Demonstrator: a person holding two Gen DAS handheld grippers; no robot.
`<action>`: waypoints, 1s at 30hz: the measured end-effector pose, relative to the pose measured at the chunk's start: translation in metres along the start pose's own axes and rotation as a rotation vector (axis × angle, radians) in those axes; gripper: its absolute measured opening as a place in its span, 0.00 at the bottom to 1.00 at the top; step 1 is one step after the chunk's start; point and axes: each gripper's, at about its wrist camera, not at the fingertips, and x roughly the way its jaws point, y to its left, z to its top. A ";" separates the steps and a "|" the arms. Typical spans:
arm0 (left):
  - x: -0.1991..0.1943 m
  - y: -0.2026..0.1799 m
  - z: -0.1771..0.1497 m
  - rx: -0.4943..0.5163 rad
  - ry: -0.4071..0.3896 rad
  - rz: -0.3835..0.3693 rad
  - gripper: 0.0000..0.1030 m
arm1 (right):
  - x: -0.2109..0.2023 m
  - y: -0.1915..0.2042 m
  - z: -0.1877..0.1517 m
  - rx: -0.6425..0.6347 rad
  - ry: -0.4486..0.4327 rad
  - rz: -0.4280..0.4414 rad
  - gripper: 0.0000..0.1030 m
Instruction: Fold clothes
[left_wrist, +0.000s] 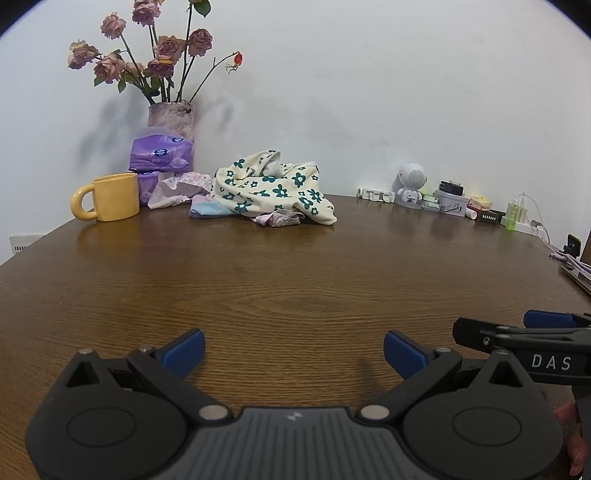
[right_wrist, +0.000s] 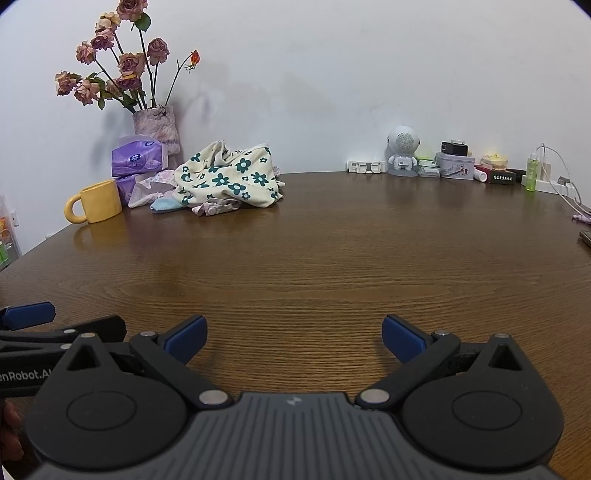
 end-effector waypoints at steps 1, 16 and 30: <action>0.000 0.000 0.000 0.002 0.000 0.002 1.00 | 0.000 0.000 0.000 0.000 0.000 0.001 1.00; 0.001 0.001 0.001 -0.009 0.009 -0.003 1.00 | 0.001 -0.002 0.001 0.012 0.001 0.002 1.00; -0.001 0.000 0.001 -0.012 -0.004 0.005 1.00 | 0.001 0.000 0.001 0.002 -0.001 0.001 1.00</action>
